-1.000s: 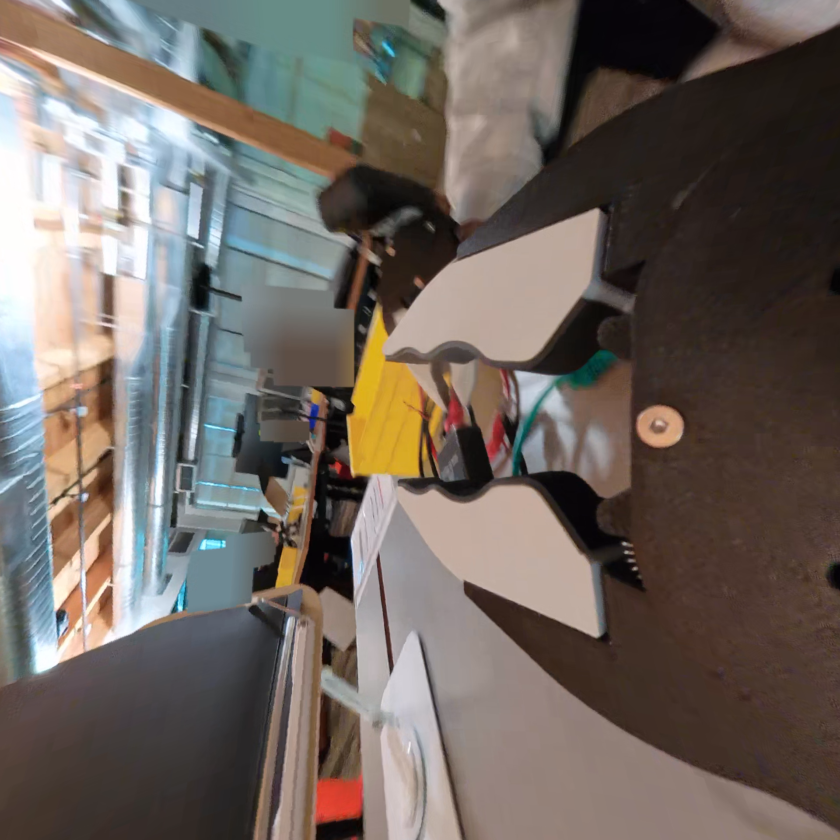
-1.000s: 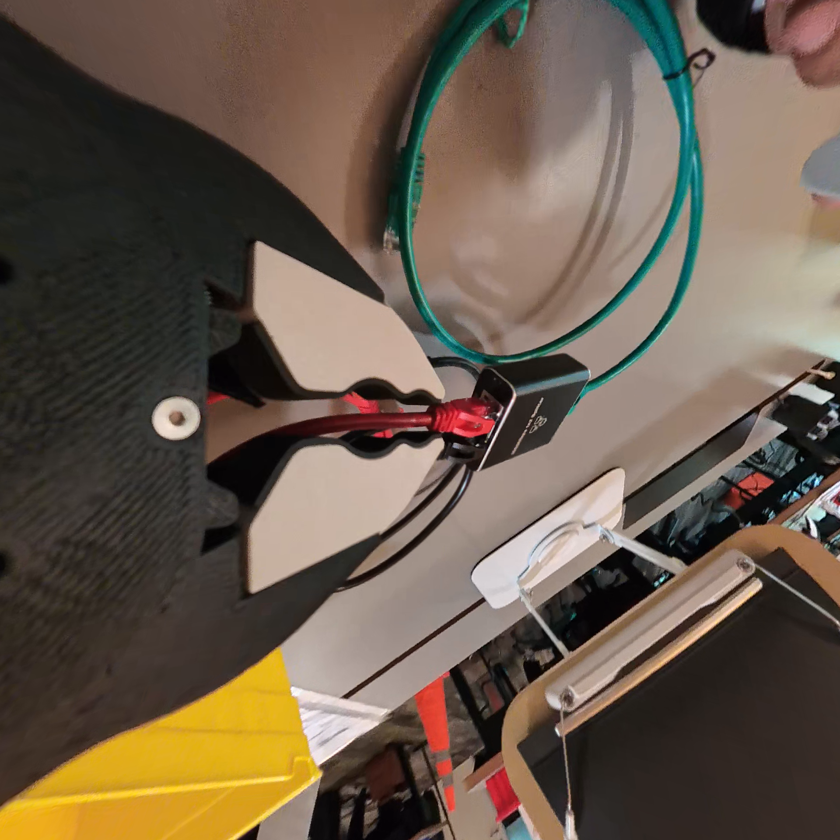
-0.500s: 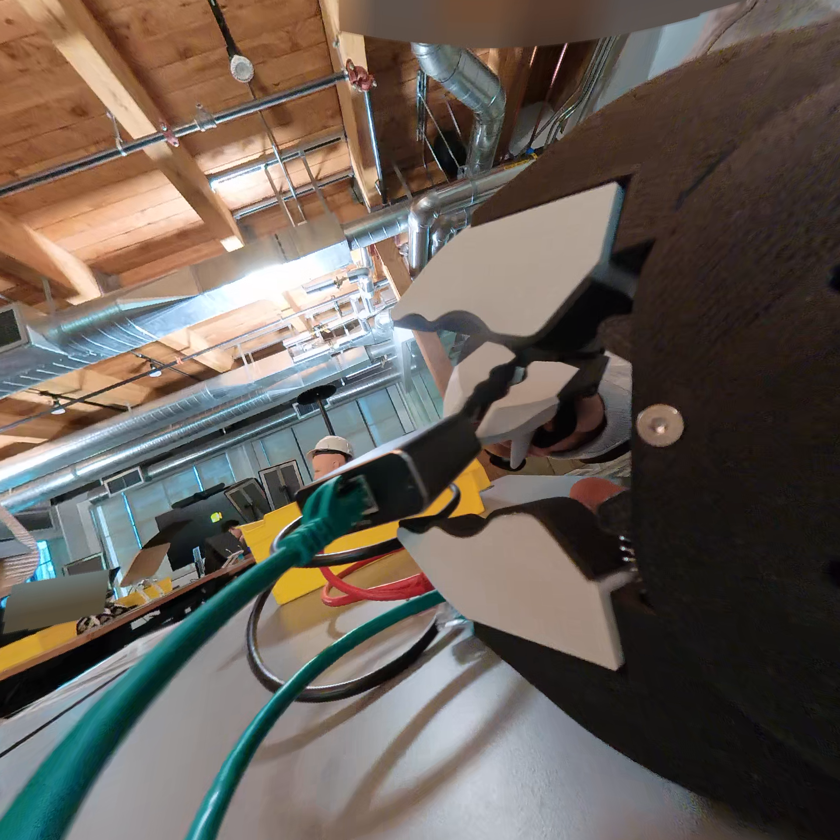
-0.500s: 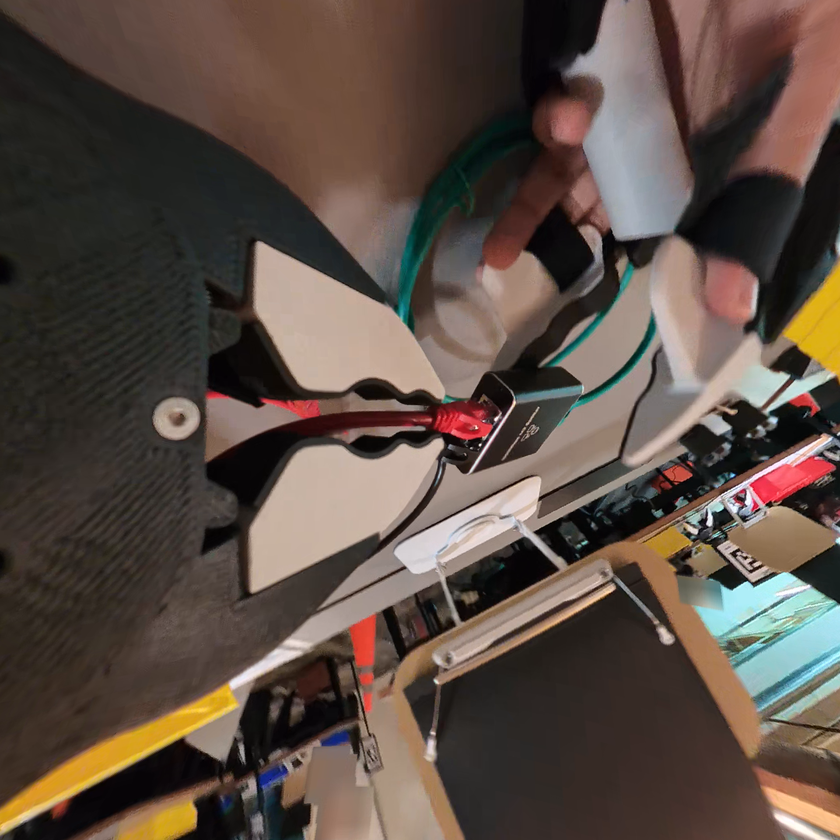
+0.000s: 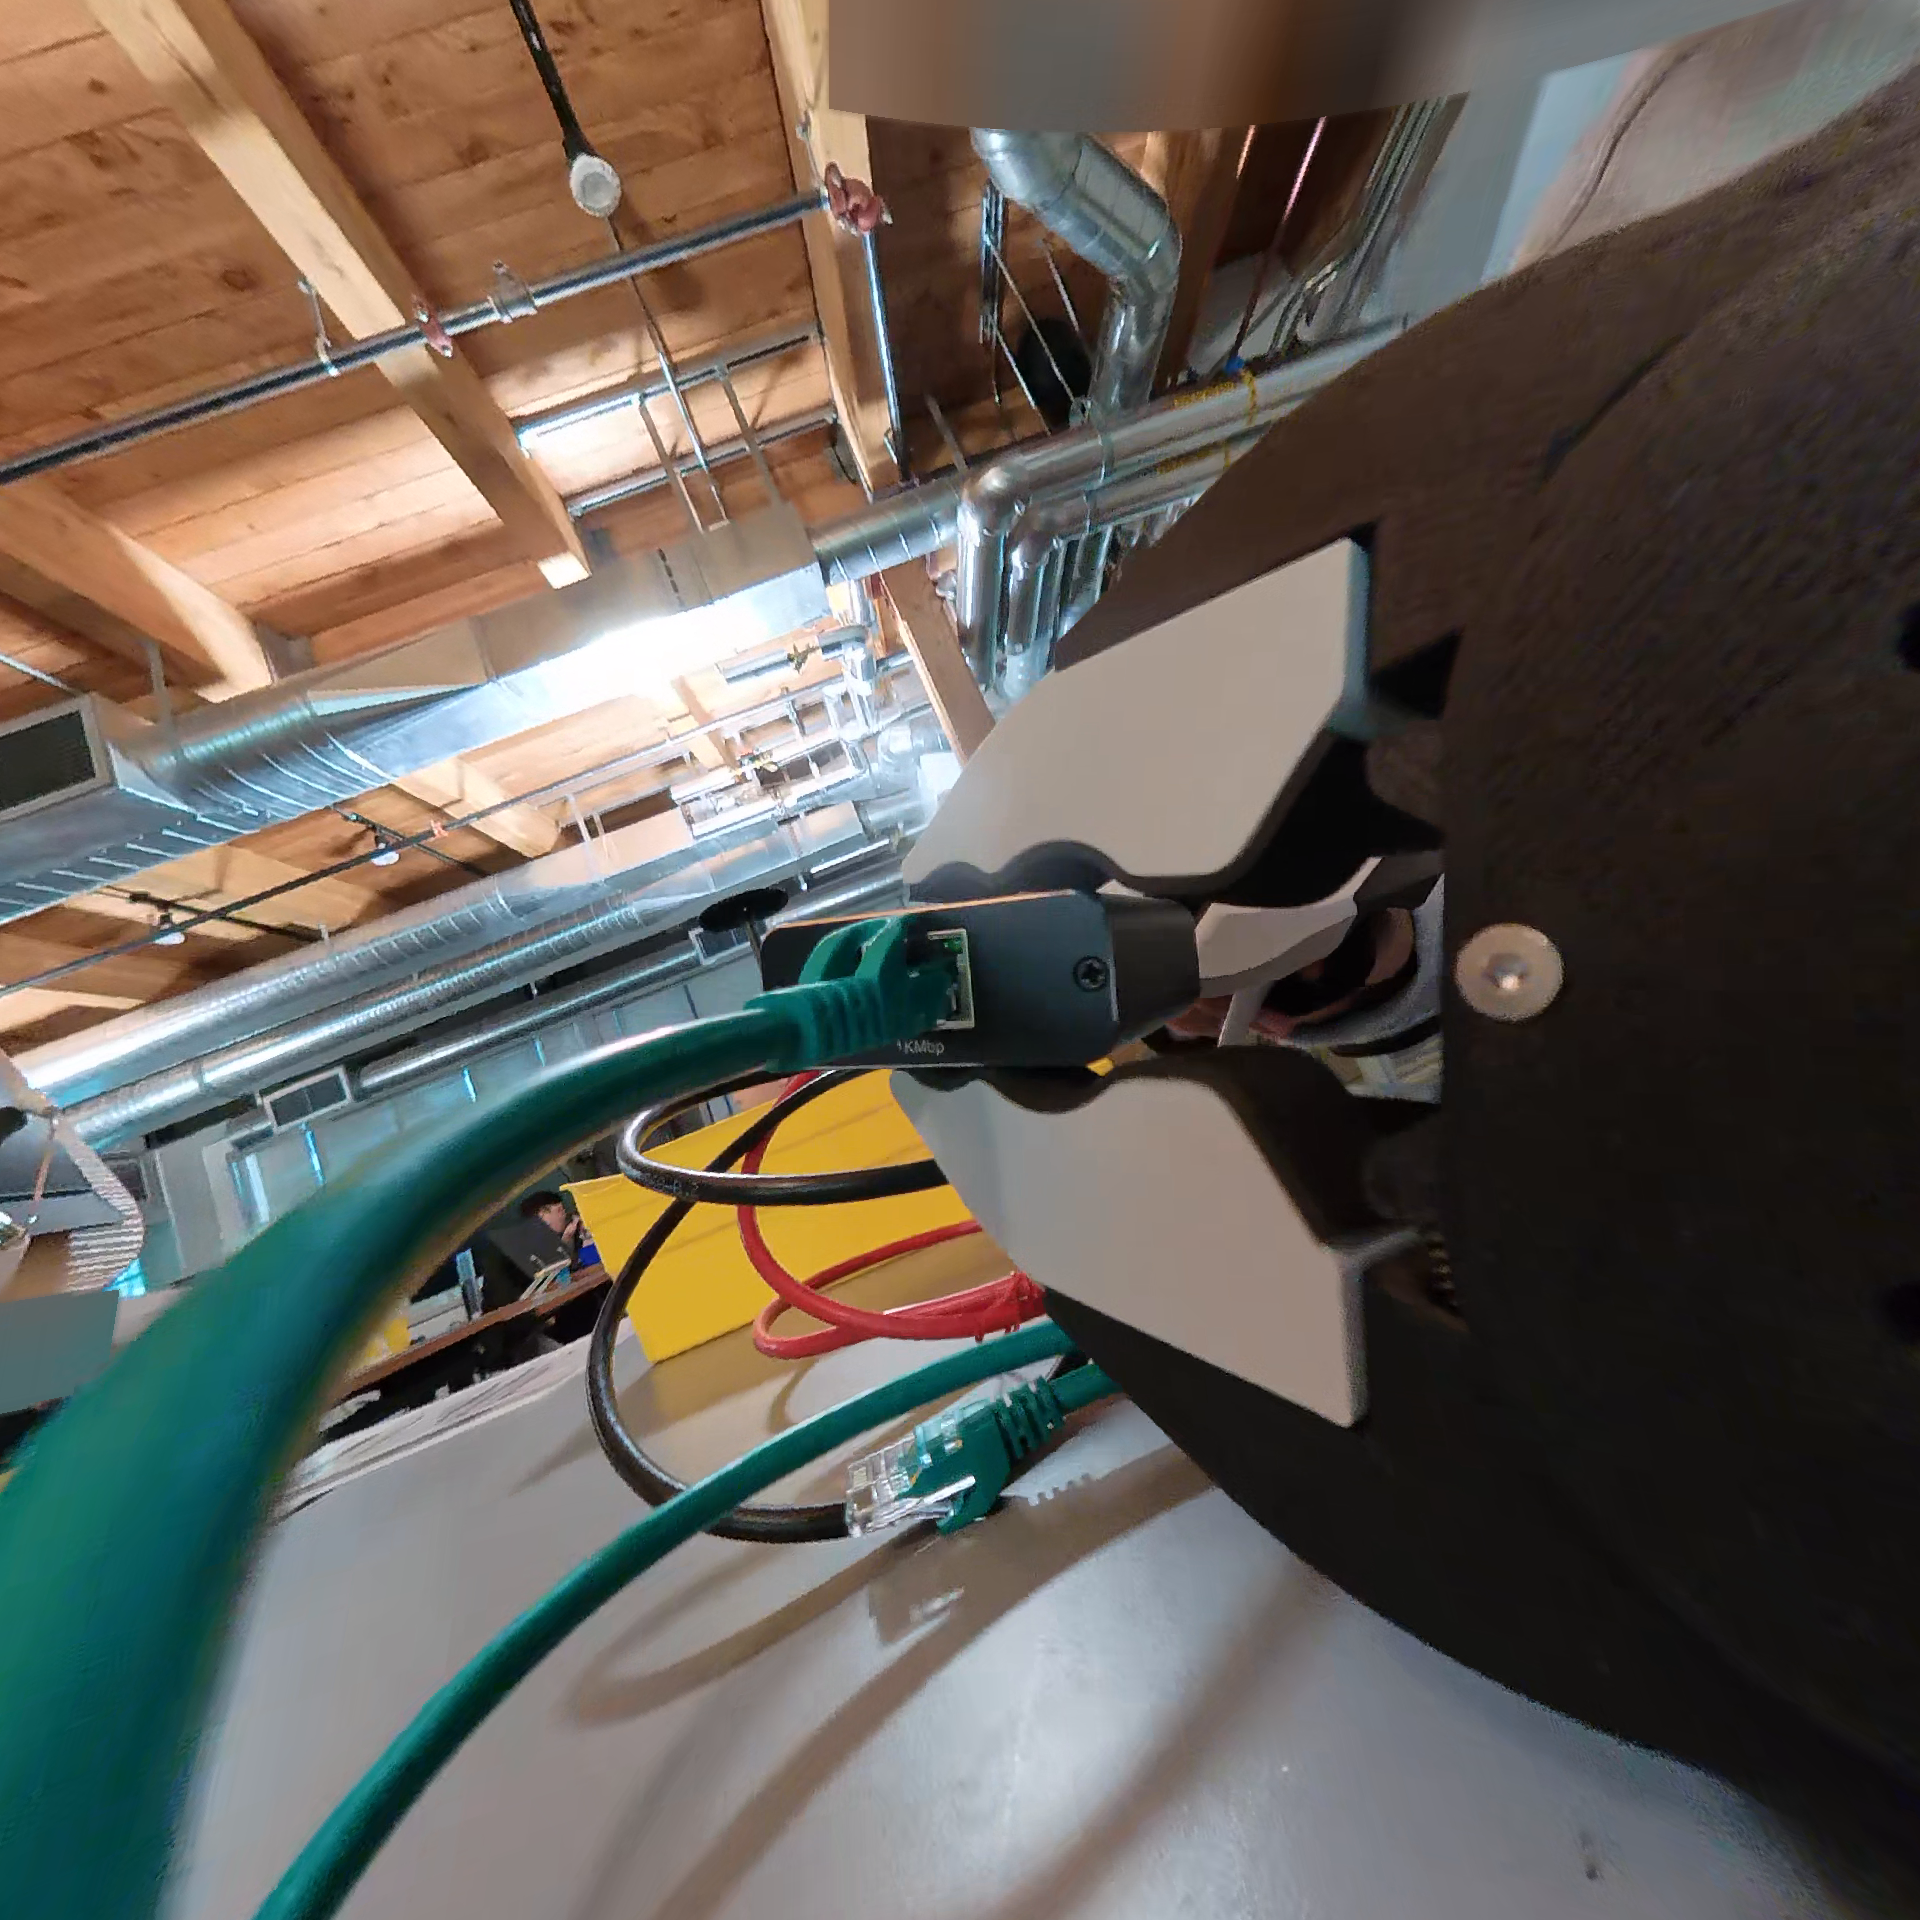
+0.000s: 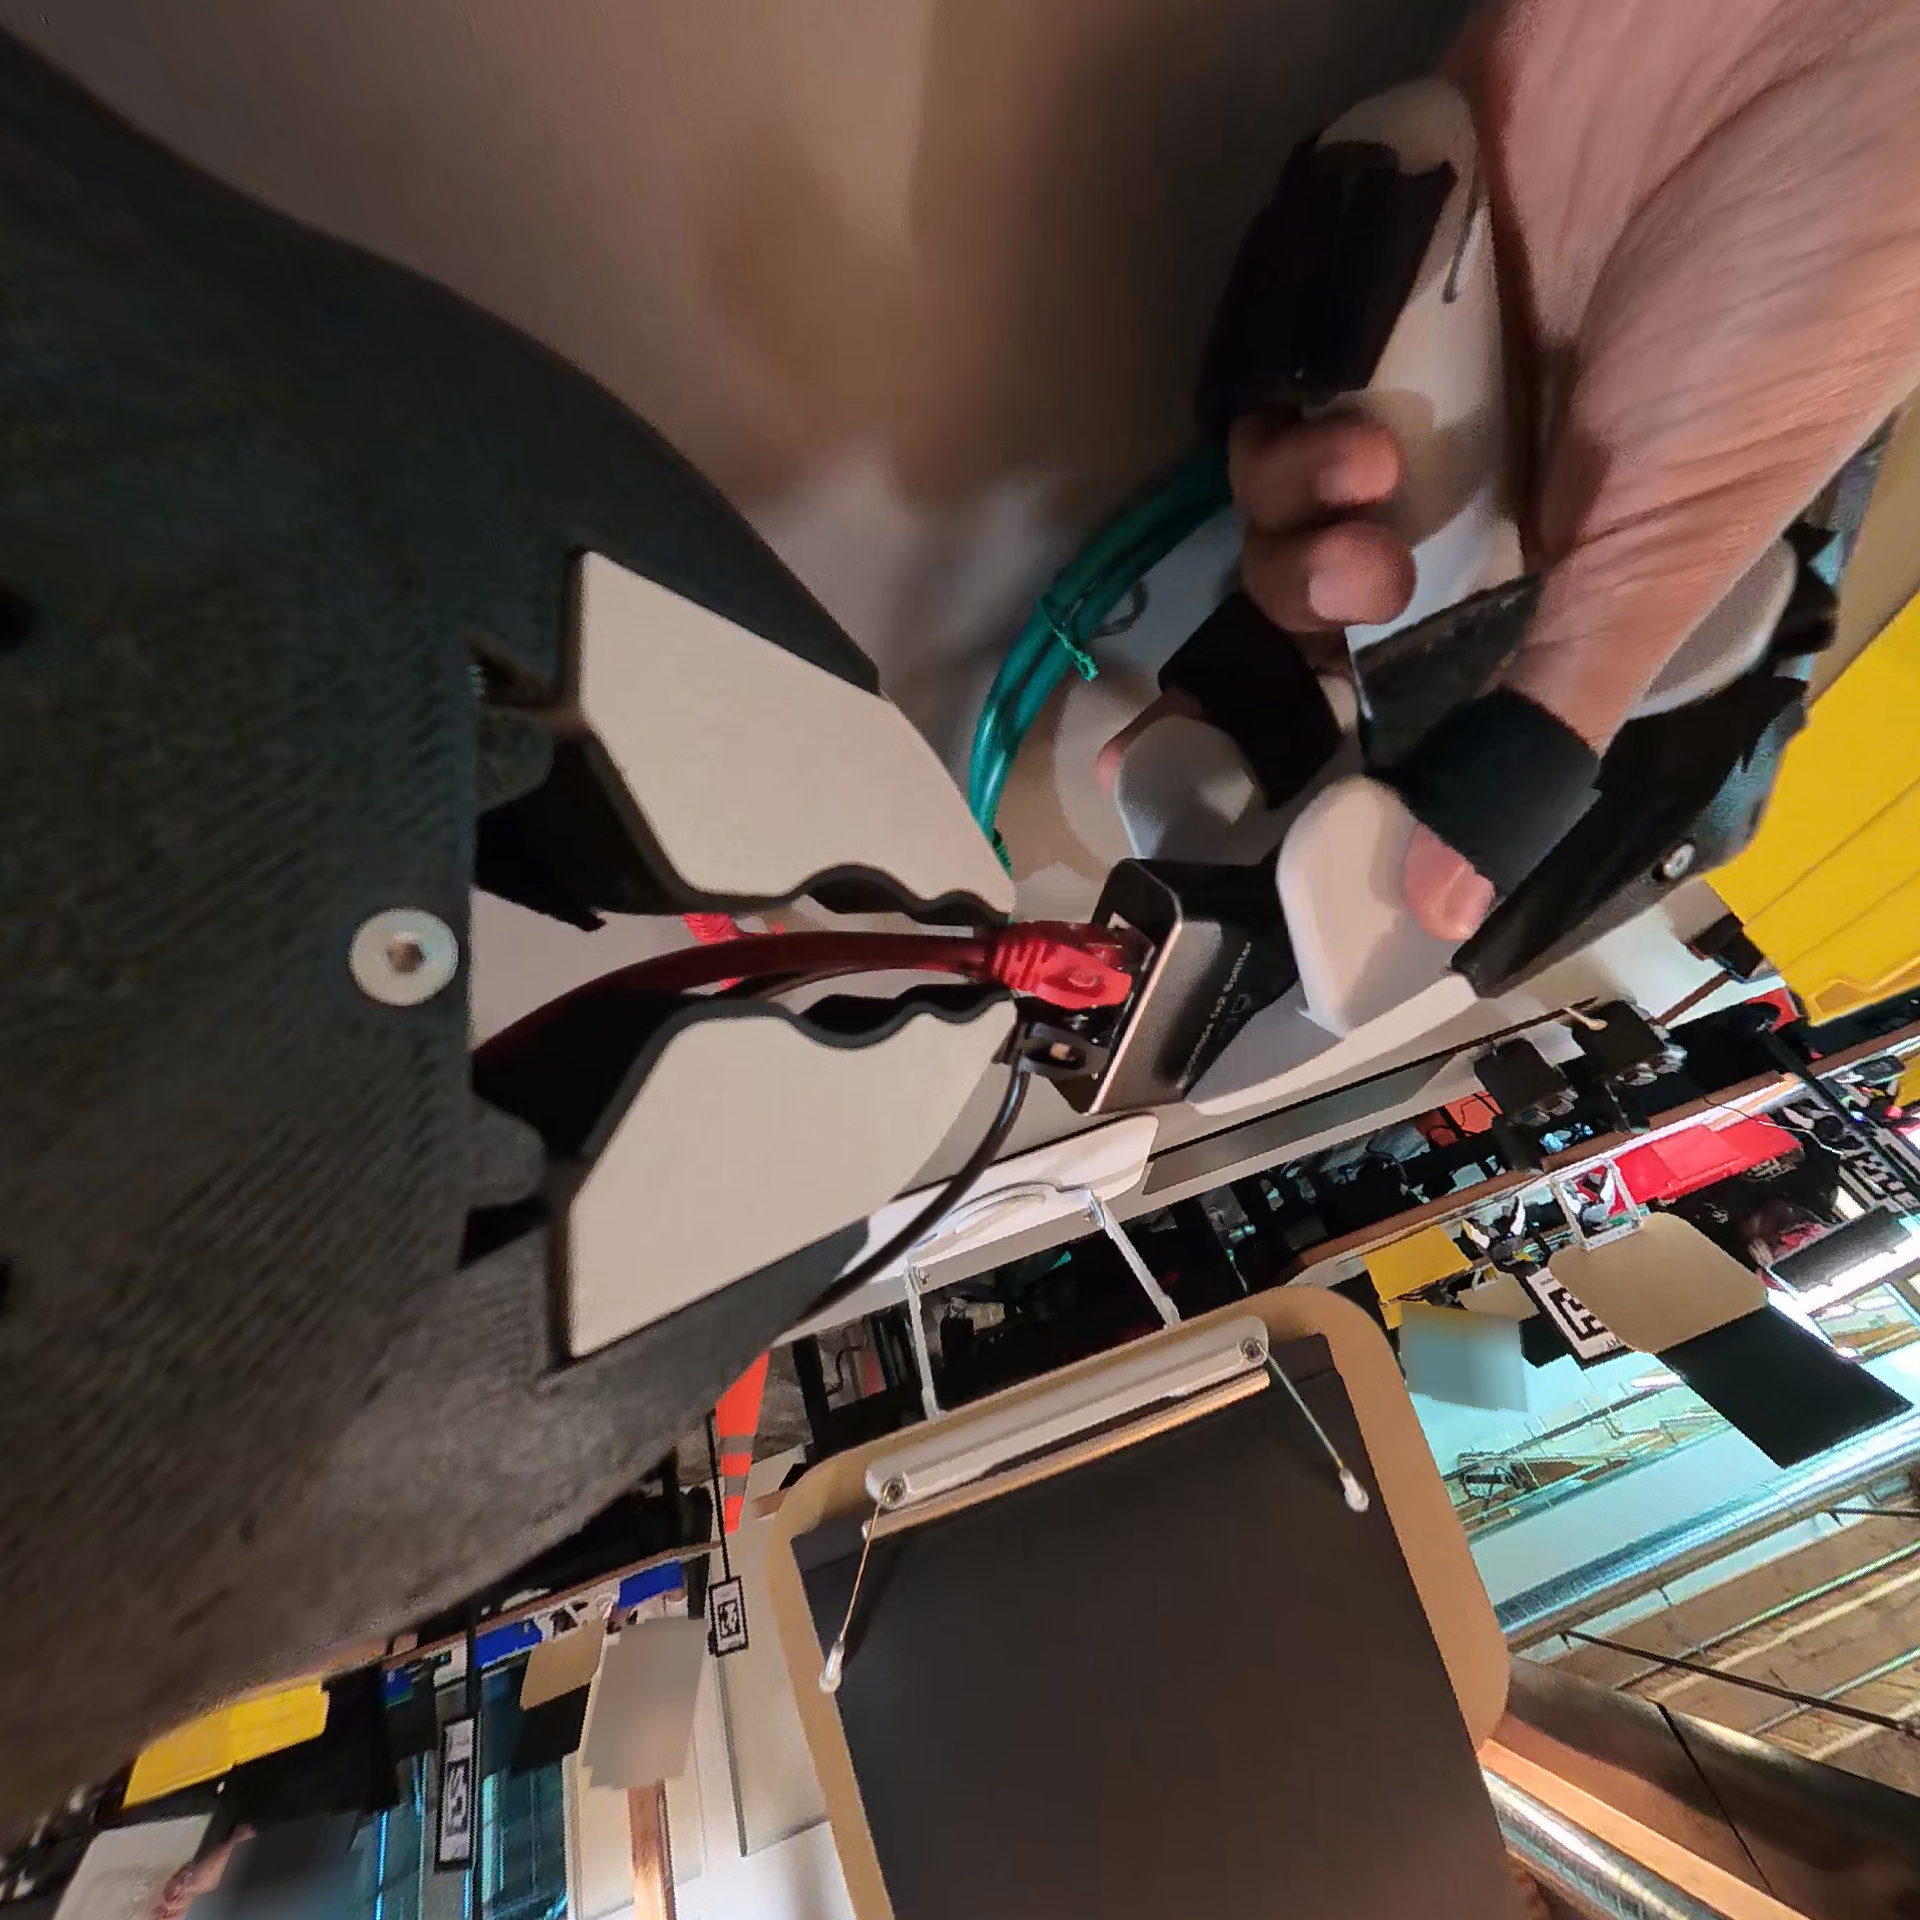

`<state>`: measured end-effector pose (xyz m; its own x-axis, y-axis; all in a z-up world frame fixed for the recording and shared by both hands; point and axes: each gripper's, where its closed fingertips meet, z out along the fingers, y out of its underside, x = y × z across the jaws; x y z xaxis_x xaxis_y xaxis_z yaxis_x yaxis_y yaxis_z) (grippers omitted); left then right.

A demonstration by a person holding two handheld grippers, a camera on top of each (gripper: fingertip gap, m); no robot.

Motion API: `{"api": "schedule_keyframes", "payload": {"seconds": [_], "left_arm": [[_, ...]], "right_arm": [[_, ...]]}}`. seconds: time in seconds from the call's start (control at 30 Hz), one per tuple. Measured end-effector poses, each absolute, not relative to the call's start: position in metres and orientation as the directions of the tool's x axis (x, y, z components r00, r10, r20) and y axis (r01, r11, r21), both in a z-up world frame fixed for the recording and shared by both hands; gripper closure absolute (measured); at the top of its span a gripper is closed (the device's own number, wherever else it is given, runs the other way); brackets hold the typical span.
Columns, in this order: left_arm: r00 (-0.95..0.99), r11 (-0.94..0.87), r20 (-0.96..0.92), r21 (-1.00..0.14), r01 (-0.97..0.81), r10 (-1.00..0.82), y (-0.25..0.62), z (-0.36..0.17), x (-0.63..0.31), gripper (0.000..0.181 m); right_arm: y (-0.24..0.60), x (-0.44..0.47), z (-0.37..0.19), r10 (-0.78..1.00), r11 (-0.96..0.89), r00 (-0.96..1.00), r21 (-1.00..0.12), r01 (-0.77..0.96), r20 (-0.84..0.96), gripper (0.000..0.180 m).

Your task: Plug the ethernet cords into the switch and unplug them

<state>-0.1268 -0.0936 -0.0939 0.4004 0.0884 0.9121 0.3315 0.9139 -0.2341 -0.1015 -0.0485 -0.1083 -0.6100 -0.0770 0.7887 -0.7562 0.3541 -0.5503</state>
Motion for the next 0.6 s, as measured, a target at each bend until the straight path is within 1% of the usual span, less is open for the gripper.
{"api": "schedule_keyframes", "payload": {"seconds": [0.17, 0.33, 0.6], "left_arm": [[0.373, 0.918, 0.918, -0.259, 0.3, 0.137, -0.094, -0.098, -0.128, 0.153], [0.366, 0.922, 0.919, -0.262, 0.285, 0.148, -0.096, -0.099, -0.128, 0.153], [0.359, 0.906, 0.92, -0.28, 0.317, 0.159, -0.091, -0.1, -0.128, 0.152]], "right_arm": [[-0.05, -0.104, -0.114, -0.084, 0.385, -0.639, -0.567, -0.729, 0.765, 0.169], [-0.053, -0.104, -0.117, -0.098, 0.395, -0.609, -0.531, -0.75, 0.787, 0.169], [-0.055, -0.109, -0.119, -0.095, 0.417, -0.649, -0.561, -0.715, 0.755, 0.17]]}}
